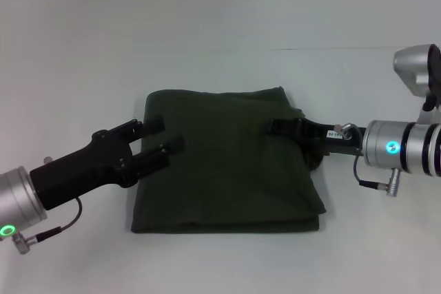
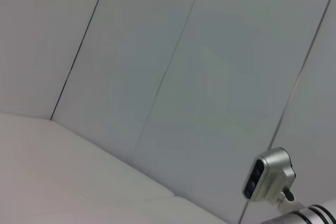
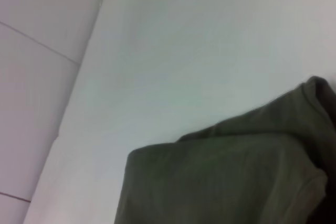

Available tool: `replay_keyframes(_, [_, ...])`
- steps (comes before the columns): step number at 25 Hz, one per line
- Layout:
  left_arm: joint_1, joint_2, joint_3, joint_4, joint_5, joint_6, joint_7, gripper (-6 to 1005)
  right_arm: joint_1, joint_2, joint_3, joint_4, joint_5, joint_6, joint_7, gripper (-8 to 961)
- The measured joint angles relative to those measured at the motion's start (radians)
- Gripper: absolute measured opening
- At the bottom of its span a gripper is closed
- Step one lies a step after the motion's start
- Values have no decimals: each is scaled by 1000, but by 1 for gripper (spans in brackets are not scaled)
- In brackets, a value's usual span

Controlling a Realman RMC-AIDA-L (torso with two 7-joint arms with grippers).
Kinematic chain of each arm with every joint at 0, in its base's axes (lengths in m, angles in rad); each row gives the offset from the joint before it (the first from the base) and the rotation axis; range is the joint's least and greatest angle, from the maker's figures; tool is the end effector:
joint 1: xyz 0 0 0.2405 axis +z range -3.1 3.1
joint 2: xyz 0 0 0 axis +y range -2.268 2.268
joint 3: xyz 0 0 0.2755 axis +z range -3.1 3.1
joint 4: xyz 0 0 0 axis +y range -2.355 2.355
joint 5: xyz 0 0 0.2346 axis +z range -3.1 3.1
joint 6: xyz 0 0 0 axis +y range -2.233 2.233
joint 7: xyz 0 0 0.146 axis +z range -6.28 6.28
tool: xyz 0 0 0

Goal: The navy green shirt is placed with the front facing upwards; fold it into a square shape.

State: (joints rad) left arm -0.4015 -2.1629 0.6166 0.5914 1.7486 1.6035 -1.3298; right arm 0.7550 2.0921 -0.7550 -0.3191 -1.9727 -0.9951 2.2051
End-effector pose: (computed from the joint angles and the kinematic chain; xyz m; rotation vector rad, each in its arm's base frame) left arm -0.2993 0.3214 -0.0244 -2.4288 -0.7837 -1.1238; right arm 0.2767 0.4230 -0.0862 -2.0955 1.8357 0.6635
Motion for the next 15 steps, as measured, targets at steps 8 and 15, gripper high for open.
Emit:
replay_keyframes(8, [0,0,0,-1,0,-1,0,674,-18,-5,-2,10,51,-26,-58,684])
replay_keyframes(15, [-1,0,1,-1,0,2,-1,672,-39,-25,-5,1,3,-58,-25,683])
